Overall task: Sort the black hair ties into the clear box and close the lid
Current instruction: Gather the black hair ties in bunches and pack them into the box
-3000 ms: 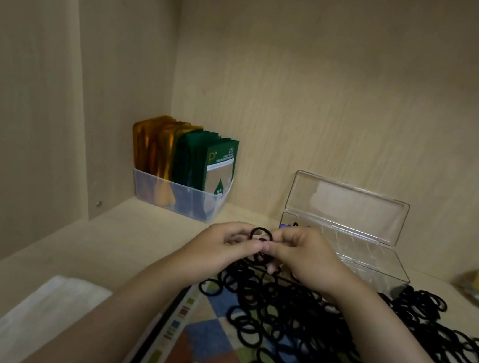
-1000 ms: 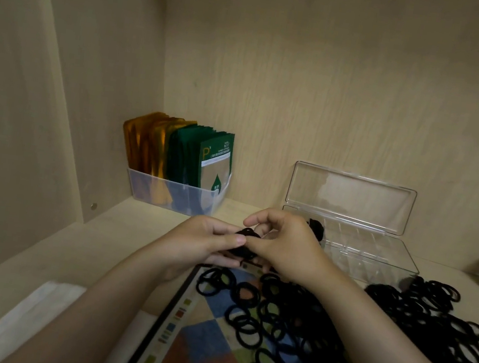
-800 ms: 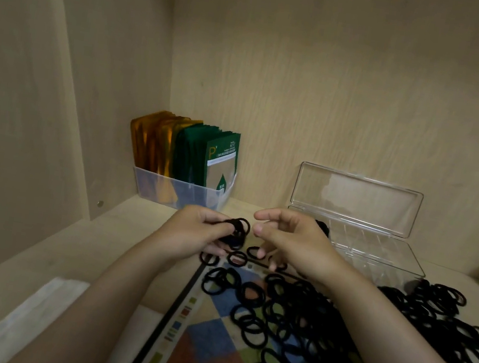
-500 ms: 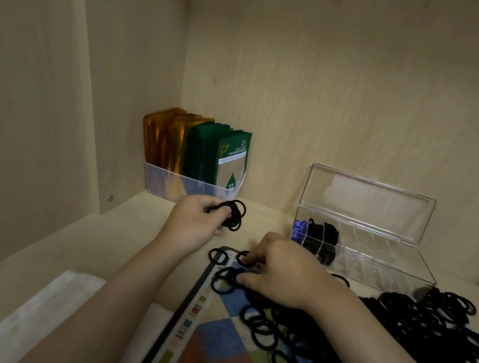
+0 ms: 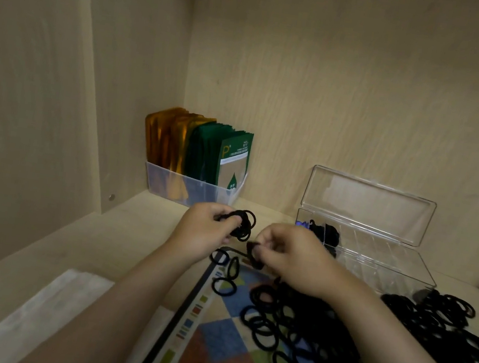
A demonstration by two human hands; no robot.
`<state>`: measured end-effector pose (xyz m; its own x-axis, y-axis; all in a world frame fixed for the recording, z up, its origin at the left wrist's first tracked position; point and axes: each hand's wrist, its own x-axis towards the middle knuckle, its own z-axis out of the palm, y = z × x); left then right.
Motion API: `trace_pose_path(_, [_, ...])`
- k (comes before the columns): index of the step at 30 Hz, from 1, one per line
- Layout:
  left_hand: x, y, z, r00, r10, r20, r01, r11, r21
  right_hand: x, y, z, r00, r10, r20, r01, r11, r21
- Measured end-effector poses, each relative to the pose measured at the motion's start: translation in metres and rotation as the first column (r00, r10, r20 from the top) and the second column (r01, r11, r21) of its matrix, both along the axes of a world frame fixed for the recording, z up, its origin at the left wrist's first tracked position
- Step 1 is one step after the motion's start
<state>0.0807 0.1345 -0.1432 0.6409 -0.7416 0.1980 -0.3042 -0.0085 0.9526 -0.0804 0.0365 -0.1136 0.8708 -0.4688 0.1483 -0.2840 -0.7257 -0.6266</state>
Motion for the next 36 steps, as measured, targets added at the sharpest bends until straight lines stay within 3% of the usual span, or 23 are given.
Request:
trace_pose_path(3, [-0.004,-0.003,-0.003,0.997,-0.055,-0.061,0.055,0.998,0.012,-0.005,-0.005,0.011,0.982,-0.051,0.180,-0.018,0.933,0.359])
trace_pose_path(5, [-0.008,-0.005,-0.003,0.983,-0.117,-0.141,0.118,0.993,-0.005,-0.006,-0.006,0.012,0.973,-0.084,0.217,-0.022,0.896,0.443])
trace_pose_path(8, [-0.016,-0.005,-0.001,0.934,-0.231,-0.271,0.225,0.973,-0.054,-0.004,-0.008,0.008,0.960,-0.181,0.213,0.077,0.904,0.420])
trace_pose_path(14, [-0.022,-0.003,0.003,0.845,-0.364,-0.391,0.351,0.930,-0.108,-0.001,-0.006,0.002,0.924,-0.297,0.241,0.252,0.947,0.201])
trace_pose_path(19, [-0.027,0.000,0.001,0.881,-0.413,-0.232,0.410,0.910,-0.063,-0.002,-0.005,0.002,0.927,-0.271,0.259,0.256,0.962,0.091])
trace_pose_path(25, [-0.028,0.003,0.002,0.851,-0.466,-0.243,0.461,0.884,-0.078,-0.012,-0.014,0.012,0.938,-0.312,0.150,0.255,0.916,0.310])
trace_pose_path(28, [-0.034,0.000,0.011,0.842,-0.482,-0.242,0.471,0.876,-0.104,-0.021,-0.019,0.019,0.982,-0.183,0.035,0.148,0.880,0.452])
trace_pose_path(31, [-0.040,-0.008,0.022,0.852,-0.469,-0.233,0.460,0.883,-0.098,-0.032,-0.026,0.028,0.992,-0.116,0.057,0.067,0.835,0.546])
trace_pose_path(36, [-0.051,-0.034,0.037,0.924,-0.304,-0.232,0.298,0.952,-0.064,-0.050,-0.043,0.043,0.981,-0.167,0.097,0.080,0.809,0.582])
